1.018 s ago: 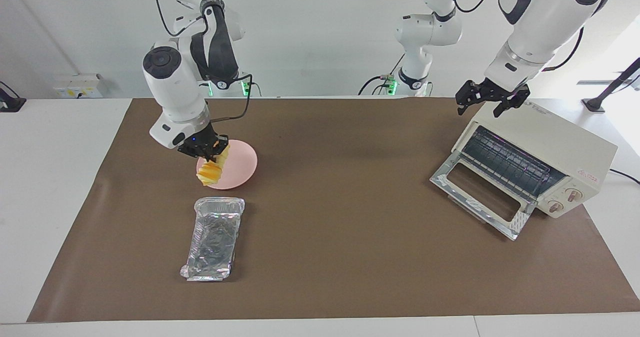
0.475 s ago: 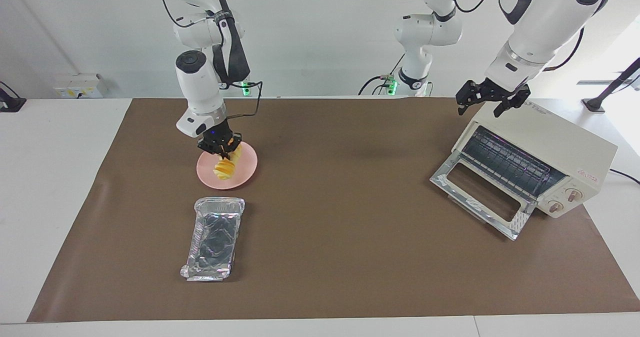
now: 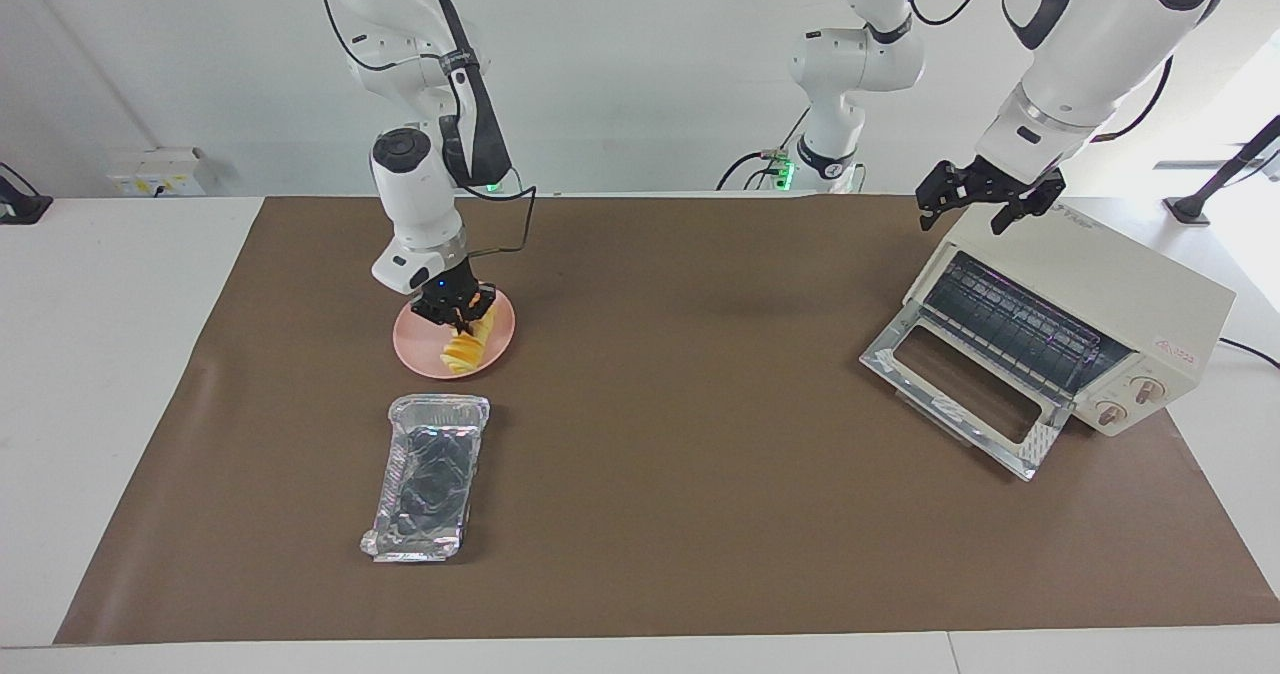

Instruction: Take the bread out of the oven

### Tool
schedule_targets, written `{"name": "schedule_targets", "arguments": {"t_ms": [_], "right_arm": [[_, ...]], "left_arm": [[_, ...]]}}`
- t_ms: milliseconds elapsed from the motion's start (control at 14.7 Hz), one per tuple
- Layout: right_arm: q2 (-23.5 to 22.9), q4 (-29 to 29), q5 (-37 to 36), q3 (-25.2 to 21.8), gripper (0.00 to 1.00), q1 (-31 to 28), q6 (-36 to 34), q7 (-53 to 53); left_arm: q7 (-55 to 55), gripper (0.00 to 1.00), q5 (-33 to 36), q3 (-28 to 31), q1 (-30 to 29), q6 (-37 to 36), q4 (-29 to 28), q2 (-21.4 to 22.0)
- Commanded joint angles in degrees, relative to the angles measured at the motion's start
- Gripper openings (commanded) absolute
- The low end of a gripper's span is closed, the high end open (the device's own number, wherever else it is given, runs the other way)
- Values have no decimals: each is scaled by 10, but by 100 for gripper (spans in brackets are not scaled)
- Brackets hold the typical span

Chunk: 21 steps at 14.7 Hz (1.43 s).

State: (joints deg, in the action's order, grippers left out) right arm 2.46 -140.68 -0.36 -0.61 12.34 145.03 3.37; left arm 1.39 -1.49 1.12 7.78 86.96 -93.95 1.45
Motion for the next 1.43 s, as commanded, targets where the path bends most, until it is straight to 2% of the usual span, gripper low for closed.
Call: {"name": "schedule_targets", "arguments": {"t_ms": [0, 204, 407, 543, 814, 1086, 1357], "right_arm": [[5, 11, 4, 2, 100, -6, -11, 3], [11, 90, 3, 1, 100, -12, -141, -2], [9, 214, 2, 0, 100, -35, -273, -36], [9, 278, 2, 0, 100, -50, -341, -84], [9, 420, 1, -1, 100, -75, -525, -123], [0, 507, 1, 0, 100, -95, -614, -135], [-4, 531, -3, 3, 100, -93, -650, -135]], "left_arm": [[1, 100, -5, -1, -6, 1, -11, 13], [1, 100, -5, -1, -6, 1, -11, 13], [1, 100, -5, -1, -6, 1, -11, 13], [1, 100, -5, -1, -6, 1, -11, 13], [1, 100, -5, -1, -6, 1, -11, 13], [1, 100, -5, -1, -6, 1, -11, 13], [1, 100, -5, -1, -6, 1, -11, 13]]}}
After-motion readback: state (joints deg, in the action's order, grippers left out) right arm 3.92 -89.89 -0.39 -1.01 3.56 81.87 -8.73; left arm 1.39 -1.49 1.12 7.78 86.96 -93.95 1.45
